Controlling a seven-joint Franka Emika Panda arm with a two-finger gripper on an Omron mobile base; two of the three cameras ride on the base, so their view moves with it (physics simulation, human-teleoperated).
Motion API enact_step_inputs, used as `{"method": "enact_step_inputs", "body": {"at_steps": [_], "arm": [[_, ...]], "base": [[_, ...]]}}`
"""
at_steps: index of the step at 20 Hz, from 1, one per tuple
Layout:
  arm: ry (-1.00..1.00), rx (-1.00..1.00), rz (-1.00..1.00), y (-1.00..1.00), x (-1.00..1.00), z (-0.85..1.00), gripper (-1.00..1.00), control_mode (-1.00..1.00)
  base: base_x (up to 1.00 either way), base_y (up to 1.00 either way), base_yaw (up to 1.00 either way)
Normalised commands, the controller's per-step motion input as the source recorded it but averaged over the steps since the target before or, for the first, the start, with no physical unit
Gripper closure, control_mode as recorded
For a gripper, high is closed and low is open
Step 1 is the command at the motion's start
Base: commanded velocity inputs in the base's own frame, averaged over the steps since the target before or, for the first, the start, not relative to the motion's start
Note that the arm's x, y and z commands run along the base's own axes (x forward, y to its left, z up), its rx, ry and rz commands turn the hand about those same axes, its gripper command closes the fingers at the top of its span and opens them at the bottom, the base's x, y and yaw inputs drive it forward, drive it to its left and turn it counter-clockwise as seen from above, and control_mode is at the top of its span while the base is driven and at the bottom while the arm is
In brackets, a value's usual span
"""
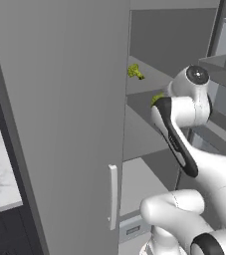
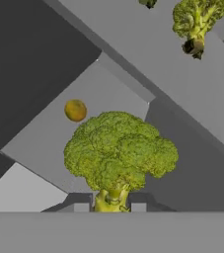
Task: Take the broccoli and orange from the second highest rack and move them to the highest rack where the broccolis are located, to maximize freezer space. Close the freezer door after rearranging.
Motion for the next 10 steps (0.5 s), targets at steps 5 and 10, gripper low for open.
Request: {"method": "enact_step_inputs", "body": {"at_steps": [5,10], "arm": [[0.00,0.17,0.00,0.01,0.60,0.55,1.00,-1.00],[-0.01,0.10,0.00,0.12,0.65,0.02,1.00,-1.00]], "base": [[0.00,0.00,0.00],[0.00,0.00,0.00]]}}
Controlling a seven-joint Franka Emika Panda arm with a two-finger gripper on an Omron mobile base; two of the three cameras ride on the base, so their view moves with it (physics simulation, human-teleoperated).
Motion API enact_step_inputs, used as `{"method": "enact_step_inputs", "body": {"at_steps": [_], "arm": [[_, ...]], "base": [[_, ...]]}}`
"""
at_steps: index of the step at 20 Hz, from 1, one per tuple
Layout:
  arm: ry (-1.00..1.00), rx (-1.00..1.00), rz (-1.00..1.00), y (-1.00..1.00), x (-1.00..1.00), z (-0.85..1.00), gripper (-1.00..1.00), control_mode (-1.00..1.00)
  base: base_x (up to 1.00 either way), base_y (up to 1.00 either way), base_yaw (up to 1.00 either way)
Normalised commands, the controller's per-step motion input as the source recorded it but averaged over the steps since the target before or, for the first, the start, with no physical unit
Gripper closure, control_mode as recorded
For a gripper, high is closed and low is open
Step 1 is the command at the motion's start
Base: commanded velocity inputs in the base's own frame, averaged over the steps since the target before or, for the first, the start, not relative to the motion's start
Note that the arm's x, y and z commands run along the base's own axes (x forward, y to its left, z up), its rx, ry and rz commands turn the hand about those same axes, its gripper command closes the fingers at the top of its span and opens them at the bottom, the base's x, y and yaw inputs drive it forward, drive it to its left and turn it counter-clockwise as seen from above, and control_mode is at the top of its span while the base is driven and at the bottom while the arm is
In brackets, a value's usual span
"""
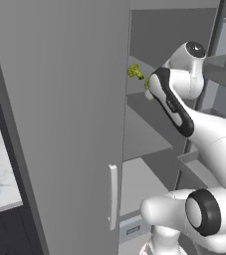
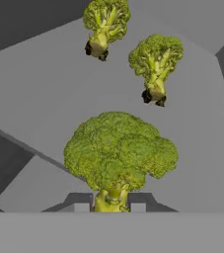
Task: Take the broccoli and orange from the second highest rack and move them to the highest rack where the broccolis are located, to maximize freezer space. Close the freezer door after rearranging.
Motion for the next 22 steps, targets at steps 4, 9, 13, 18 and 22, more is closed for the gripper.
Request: {"method": "enact_step_inputs", "body": {"at_steps": [4,9,13,18,22], "arm": [[0.00,0.02,-0.03,0.19,0.64,0.00,1.00,-1.00],[0.00,0.00,-0.05,0.19,0.71,0.00,1.00,-1.00],[0.00,0.02,-0.06,0.25,0.71,0.00,1.00,-1.00],[0.00,0.01,-0.03,0.19,0.70,-0.05,1.00,-1.00],[0.00,0.00,-0.01,0.12,0.58,-0.30,1.00,-1.00]], "base": [[0.00,0.00,0.00],[0.00,0.00,0.00],[0.00,0.00,0.00],[0.00,0.00,0.00],[0.00,0.00,0.00]]}}
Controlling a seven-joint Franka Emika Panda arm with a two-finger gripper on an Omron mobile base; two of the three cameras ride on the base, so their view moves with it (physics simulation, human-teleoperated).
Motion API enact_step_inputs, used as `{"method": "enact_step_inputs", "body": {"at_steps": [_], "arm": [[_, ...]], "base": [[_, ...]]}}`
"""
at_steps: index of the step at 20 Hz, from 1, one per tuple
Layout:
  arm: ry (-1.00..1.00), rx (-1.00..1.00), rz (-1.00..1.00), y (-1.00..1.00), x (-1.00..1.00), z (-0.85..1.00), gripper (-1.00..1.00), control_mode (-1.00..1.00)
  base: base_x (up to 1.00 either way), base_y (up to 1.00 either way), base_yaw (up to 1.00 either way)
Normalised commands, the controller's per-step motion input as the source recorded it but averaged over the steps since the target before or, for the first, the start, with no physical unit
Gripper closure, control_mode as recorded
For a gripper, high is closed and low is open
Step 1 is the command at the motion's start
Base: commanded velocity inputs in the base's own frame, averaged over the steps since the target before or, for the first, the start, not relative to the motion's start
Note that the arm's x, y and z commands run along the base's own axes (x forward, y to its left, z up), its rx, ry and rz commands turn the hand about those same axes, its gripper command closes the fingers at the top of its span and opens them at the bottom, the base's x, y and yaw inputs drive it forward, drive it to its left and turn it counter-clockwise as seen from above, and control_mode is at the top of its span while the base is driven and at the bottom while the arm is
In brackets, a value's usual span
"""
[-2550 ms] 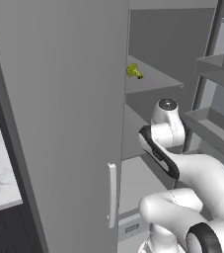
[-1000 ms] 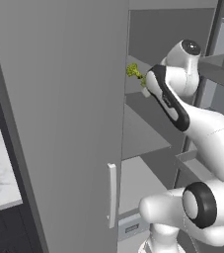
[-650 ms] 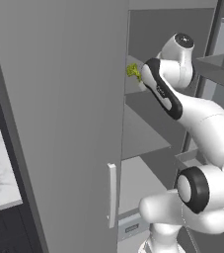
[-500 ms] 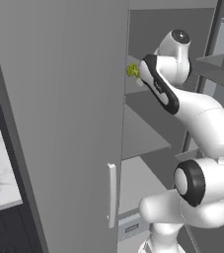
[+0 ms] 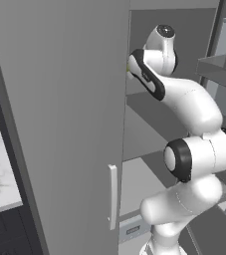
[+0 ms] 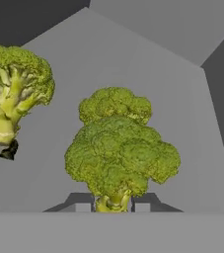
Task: Take the broccoli and orange from the second highest rack and move them to the highest rack where the broccolis are located, to maximize freezer space. Close the freezer door after rearranging.
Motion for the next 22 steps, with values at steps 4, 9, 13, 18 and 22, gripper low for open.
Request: {"method": "enact_step_inputs", "body": {"at_steps": [4,9,13,18,22], "arm": [[0.00,0.00,0.00,0.06,0.53,-0.40,1.00,-1.00],[0.00,0.00,0.00,0.01,0.36,-0.39,-1.00,-1.00],[0.00,0.00,0.00,0.03,0.02,-0.10,-1.00,-1.00],[-0.03,0.00,0.00,0.16,-0.27,0.00,-1.00,-1.00],[-0.14,0.00,0.00,0.14,-0.71,0.00,-1.00,-1.00]], "base": [[0.00,0.00,0.00],[0.00,0.00,0.00],[0.00,0.00,0.00],[0.00,0.00,0.00],[0.00,0.00,0.00]]}}
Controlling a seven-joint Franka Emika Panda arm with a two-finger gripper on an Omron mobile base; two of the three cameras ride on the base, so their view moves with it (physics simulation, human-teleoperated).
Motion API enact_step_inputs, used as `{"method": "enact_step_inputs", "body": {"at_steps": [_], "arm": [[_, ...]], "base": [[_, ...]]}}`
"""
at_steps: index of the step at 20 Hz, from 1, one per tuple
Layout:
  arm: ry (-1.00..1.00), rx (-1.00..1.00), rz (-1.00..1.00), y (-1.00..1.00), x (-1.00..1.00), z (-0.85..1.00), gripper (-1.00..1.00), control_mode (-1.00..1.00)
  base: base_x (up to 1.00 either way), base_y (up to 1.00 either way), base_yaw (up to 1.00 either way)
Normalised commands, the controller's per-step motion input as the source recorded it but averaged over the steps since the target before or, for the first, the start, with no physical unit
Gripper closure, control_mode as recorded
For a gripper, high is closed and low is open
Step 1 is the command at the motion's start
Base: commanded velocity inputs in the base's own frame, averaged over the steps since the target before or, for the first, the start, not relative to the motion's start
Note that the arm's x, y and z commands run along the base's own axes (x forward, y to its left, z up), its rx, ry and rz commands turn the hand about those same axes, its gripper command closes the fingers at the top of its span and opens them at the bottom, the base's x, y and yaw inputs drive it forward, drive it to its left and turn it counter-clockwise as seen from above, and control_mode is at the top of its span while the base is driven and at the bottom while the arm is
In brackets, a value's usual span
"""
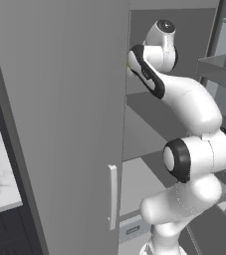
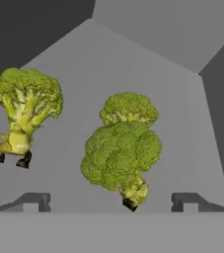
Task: Take the broccoli and orange from the second highest rack and move them to the highest rack where the broccolis are located, to maximize freezer space. Close the freezer door after rearranging.
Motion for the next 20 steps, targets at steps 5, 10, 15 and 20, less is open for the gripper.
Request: {"method": "enact_step_inputs", "body": {"at_steps": [5,10,15,20], "arm": [[-0.11,0.05,0.00,0.00,-0.83,-0.01,-1.00,-1.00],[-0.05,0.20,-0.02,0.00,-0.81,-0.03,-1.00,-1.00],[0.00,0.39,-0.26,0.00,-0.74,0.00,-1.00,-1.00],[0.06,0.45,-0.45,0.01,-0.60,0.00,-1.00,-1.00]], "base": [[0.00,0.00,0.00],[0.00,0.00,0.00],[0.00,0.00,0.00],[0.00,0.00,0.00]]}}
